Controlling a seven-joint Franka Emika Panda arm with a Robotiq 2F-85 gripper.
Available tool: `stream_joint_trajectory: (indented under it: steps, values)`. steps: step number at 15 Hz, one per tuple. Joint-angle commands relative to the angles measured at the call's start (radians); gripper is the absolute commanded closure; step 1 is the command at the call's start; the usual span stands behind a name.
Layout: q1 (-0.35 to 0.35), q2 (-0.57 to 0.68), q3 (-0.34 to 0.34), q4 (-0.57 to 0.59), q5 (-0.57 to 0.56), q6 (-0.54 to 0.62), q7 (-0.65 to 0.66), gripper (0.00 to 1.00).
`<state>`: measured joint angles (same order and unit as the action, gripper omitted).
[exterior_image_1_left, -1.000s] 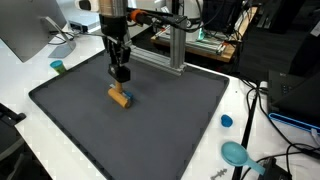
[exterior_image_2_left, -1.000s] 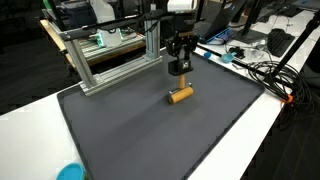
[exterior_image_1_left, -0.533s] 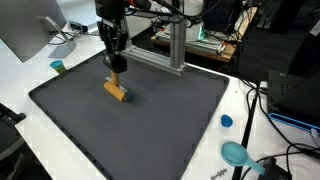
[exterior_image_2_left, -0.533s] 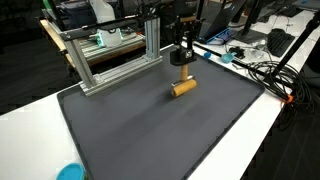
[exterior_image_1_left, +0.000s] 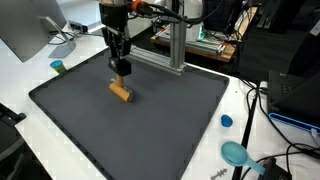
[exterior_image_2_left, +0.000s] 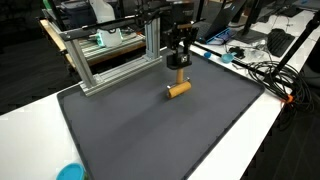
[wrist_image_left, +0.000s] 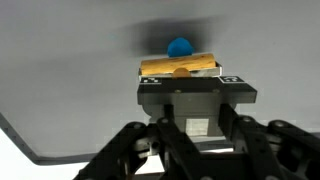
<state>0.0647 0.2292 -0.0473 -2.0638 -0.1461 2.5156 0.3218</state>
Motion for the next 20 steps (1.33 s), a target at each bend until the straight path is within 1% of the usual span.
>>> stream_joint_trajectory:
  steps: [1, 4, 7, 11, 15, 20]
  values:
    - [0.006, -0.007, -0.004, 0.000, -0.014, -0.038, 0.012, 0.79]
    - [0.009, 0.004, -0.001, 0.003, -0.010, -0.050, 0.014, 0.79]
    - [0.015, 0.016, -0.005, 0.008, -0.029, -0.095, 0.024, 0.79]
    - [0.017, 0.047, -0.005, 0.013, -0.026, -0.093, 0.038, 0.79]
    - [0.023, 0.072, -0.016, 0.031, -0.047, -0.115, 0.070, 0.79]
    - [0.027, 0.080, -0.013, 0.054, -0.053, -0.181, 0.072, 0.79]
